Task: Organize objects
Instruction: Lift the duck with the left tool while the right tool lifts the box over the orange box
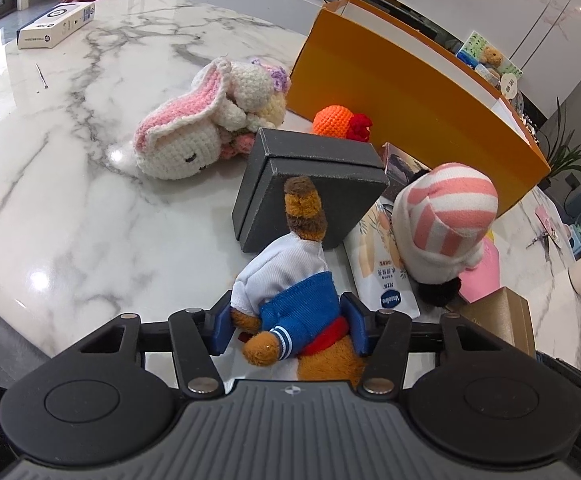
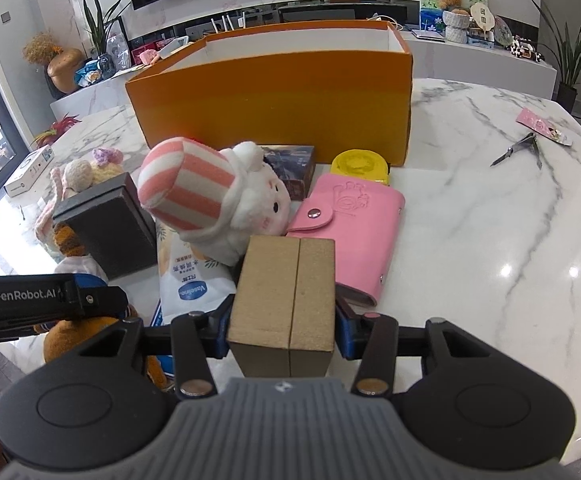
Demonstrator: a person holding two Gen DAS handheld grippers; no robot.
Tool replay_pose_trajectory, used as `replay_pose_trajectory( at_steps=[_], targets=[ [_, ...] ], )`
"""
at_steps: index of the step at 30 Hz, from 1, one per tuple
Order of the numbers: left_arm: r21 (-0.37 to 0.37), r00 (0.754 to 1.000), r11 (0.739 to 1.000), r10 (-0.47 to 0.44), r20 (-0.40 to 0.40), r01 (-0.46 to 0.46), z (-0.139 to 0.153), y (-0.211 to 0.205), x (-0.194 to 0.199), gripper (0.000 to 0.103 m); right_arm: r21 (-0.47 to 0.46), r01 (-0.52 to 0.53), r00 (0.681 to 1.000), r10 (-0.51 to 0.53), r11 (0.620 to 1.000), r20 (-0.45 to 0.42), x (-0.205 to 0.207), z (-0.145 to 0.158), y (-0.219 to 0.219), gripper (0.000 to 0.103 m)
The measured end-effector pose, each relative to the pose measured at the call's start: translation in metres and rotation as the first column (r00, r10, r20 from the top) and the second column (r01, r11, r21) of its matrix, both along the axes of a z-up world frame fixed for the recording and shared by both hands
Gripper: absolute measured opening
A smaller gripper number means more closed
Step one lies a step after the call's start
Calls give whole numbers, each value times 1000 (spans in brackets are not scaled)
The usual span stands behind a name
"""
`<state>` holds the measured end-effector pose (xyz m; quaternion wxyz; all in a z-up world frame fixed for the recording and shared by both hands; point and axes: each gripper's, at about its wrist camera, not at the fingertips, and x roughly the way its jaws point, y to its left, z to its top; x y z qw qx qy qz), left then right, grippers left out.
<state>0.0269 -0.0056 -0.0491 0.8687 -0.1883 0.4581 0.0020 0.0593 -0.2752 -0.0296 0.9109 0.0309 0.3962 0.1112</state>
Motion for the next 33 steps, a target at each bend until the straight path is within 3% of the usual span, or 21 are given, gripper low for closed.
replay_pose_trajectory(
  at_steps=[8, 19, 33],
  targets=[
    [-13, 1000, 1000, -11, 11, 11, 8, 5, -9, 61, 10, 1, 1000, -1, 1000, 13, -4, 5, -4, 50],
    [-19, 989, 999, -27, 144, 30, 34, 7, -20, 61, 31, -1, 999, 0, 1000, 42, -10, 15, -8, 50],
    [40, 949, 999, -17, 316, 5, 71, 14, -36, 61, 54, -19, 991, 11, 998, 137, -30, 47, -15, 50]
  ],
)
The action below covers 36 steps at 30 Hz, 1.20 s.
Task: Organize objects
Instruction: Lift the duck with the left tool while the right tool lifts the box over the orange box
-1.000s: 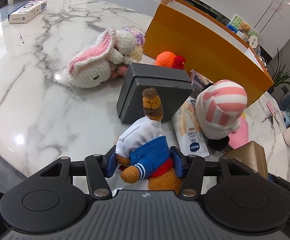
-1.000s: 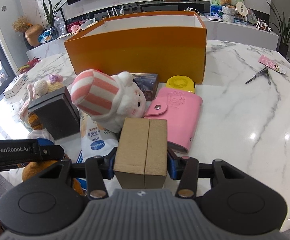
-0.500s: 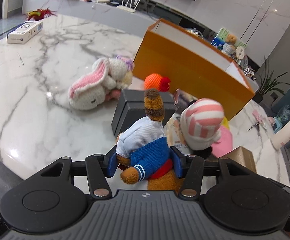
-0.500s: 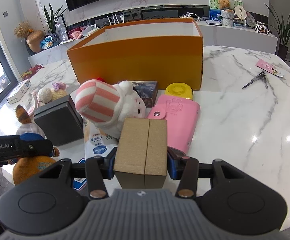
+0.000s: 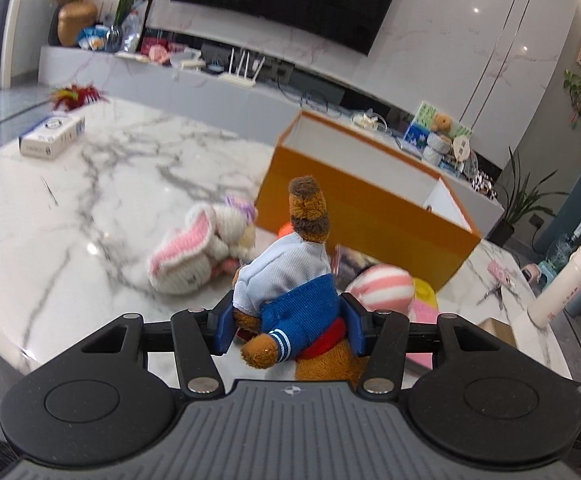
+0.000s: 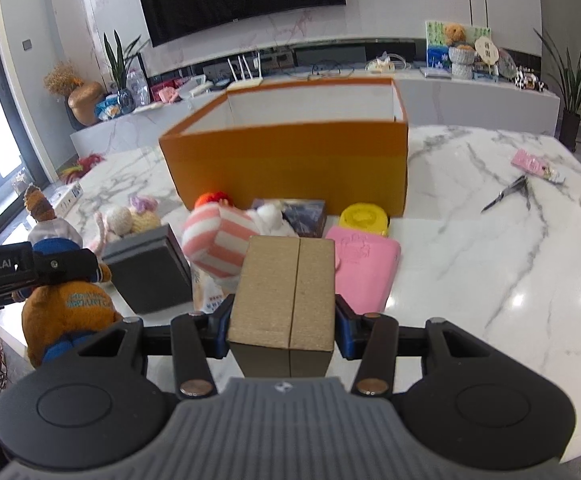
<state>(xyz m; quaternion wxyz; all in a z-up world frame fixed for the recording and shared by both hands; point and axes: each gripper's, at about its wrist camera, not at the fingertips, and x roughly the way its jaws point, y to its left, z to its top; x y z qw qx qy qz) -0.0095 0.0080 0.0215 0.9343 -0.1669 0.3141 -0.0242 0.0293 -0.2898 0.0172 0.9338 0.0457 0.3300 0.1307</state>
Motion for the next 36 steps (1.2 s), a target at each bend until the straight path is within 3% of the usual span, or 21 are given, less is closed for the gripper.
replay_pose_trajectory(
  at_steps=[5, 11, 16, 19, 22, 27, 36],
  targets=[
    [2, 998, 1000, 11, 64, -12, 22, 5, -3, 61, 4, 7, 998, -8, 1000, 56, -8, 20, -3, 50],
    [43, 983, 999, -17, 183, 9, 71, -2, 5, 61, 13, -18, 993, 17, 1000, 117, -2, 55, -2, 50],
    [69, 969, 997, -60, 239, 45, 111, -15, 39, 61, 6, -33, 988, 31, 999, 151, 26, 85, 1, 48],
    [43, 965, 999, -41, 259, 31, 123, -18, 72, 61, 28, -9, 984, 4, 1000, 179, 54, 101, 2, 48],
    [24, 968, 1000, -21, 252, 16, 124, -23, 109, 61, 61, -12, 984, 1, 998, 176, 92, 107, 5, 48],
    [54, 979, 998, -35, 200, 25, 110, -34, 180, 62, 112, 9, 989, -25, 994, 147, 157, 103, 9, 48],
    [94, 994, 995, -49, 96, 40, 58, -41, 253, 62, 135, 59, 997, -64, 989, 34, 247, 52, 20, 48]
  ],
)
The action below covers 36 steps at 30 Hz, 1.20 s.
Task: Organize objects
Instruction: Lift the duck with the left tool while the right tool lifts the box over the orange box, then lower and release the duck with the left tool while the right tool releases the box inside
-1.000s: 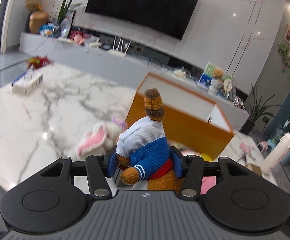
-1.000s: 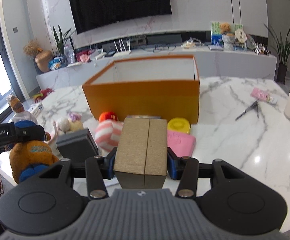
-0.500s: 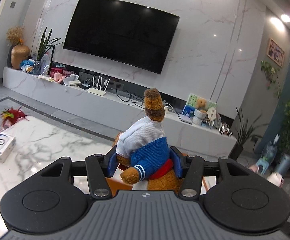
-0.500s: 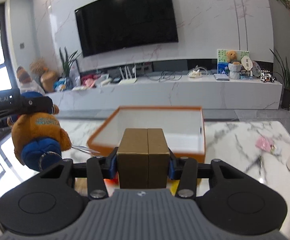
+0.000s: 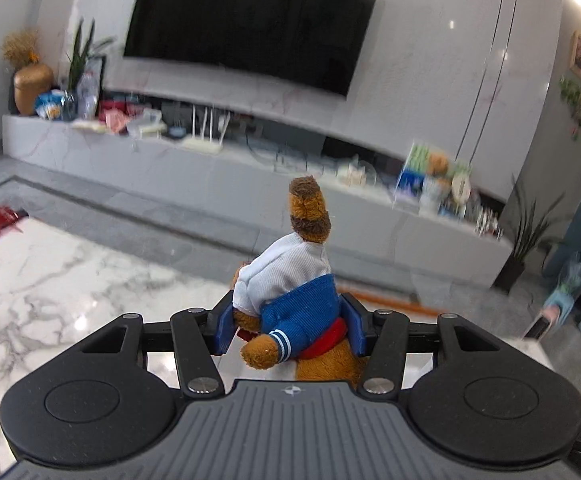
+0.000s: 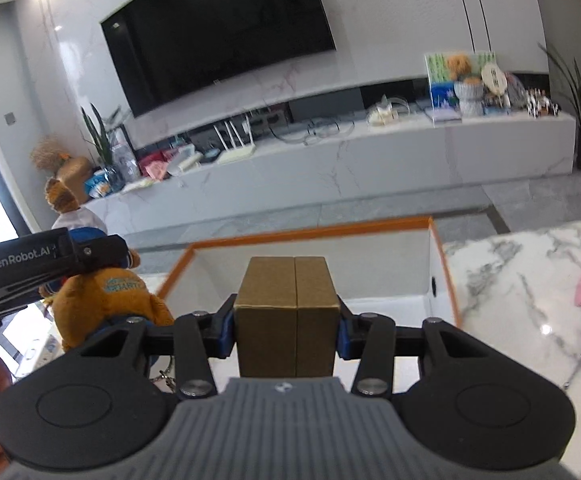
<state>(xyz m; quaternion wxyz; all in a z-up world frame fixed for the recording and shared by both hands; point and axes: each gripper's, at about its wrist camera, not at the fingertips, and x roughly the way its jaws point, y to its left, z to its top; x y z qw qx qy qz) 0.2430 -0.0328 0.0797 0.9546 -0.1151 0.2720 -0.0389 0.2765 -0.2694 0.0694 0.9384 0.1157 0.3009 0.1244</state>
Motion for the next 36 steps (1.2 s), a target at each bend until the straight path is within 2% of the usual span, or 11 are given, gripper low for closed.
replay_pose_trajectory(
  at_steps=[4, 10, 17, 20, 23, 28, 36],
  targets=[
    [9, 992, 998, -55, -110, 56, -27, -5, 24, 62, -23, 8, 996, -10, 1000, -85, 24, -28, 6, 48],
    [75, 974, 990, -99, -202, 116, -52, -26, 42, 62, -81, -6, 986, -8, 997, -168, 40, -54, 14, 47],
    [171, 958, 979, -59, -280, 110, -73, -42, 49, 62, -130, -22, 975, -7, 991, -221, 42, -72, 17, 47],
    [193, 945, 974, -52, -322, 119, -78, -43, 51, 62, -149, -24, 974, -10, 989, -227, 40, -74, 19, 47],
    [242, 936, 962, -33, -350, 124, -79, -47, 48, 62, -165, -39, 963, -7, 986, -269, 39, -76, 19, 47],
    [242, 921, 959, -42, -387, 145, -75, -46, 42, 62, -177, -56, 951, -2, 983, -310, 32, -78, 16, 47],
    [252, 874, 942, -76, -480, 220, -79, -49, 32, 63, -191, -117, 933, 42, 975, -357, 11, -78, 17, 47]
  ],
)
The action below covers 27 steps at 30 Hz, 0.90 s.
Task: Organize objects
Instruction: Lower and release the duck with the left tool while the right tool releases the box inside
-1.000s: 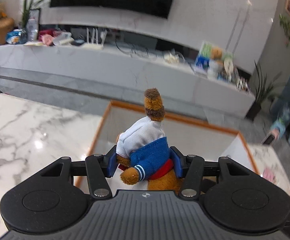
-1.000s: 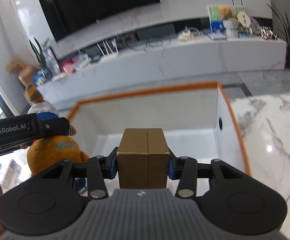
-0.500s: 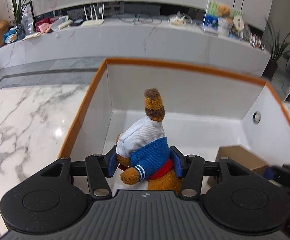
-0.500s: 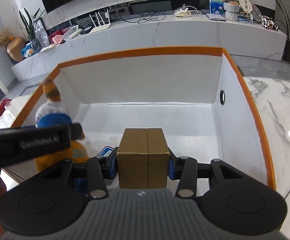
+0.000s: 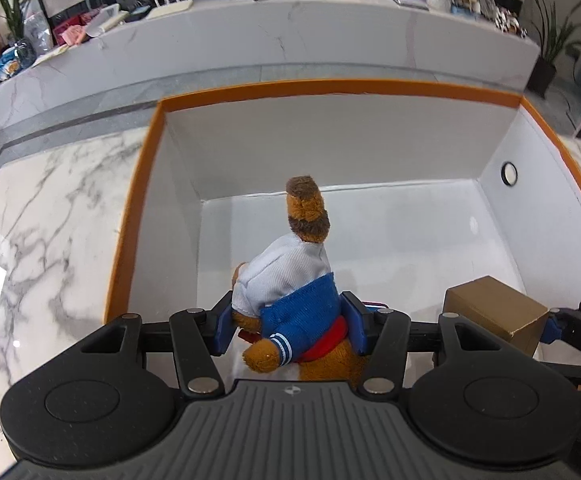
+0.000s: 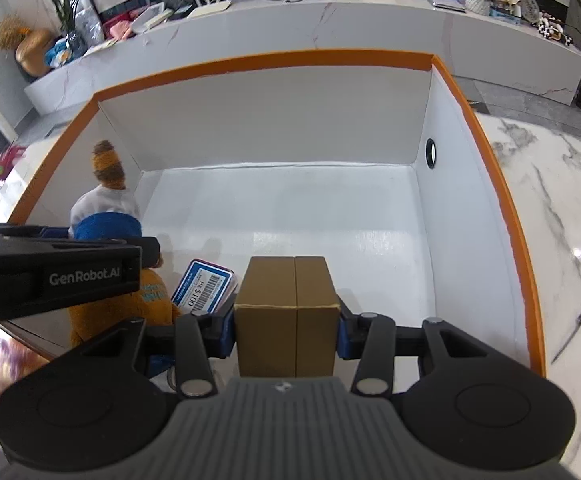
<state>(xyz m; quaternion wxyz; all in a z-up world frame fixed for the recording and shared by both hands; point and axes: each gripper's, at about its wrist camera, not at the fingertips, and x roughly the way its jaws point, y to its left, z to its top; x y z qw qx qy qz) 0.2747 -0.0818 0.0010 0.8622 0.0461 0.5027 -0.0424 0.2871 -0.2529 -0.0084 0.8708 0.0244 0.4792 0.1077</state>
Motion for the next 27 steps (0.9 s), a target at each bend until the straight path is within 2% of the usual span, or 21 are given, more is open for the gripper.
replay_pose_trajectory(
  at_steps=[4, 7, 17, 27],
  targets=[
    [8, 1000, 1000, -1, 4, 1, 1, -2, 1, 63, 45, 7, 1000, -8, 999, 14, 2, 6, -2, 47],
    [12, 1000, 1000, 14, 10, -14, 0, 0, 5, 63, 39, 24, 999, -26, 999, 36, 9, 11, 0, 47],
    [39, 999, 999, 38, -18, -37, -8, -5, 17, 63, -59, 33, 999, -34, 998, -7, 26, -3, 2, 47],
    [55, 998, 998, 45, -38, -43, -9, -6, 17, 66, -80, 38, 998, -41, 996, -41, 30, -8, 5, 48]
  ],
)
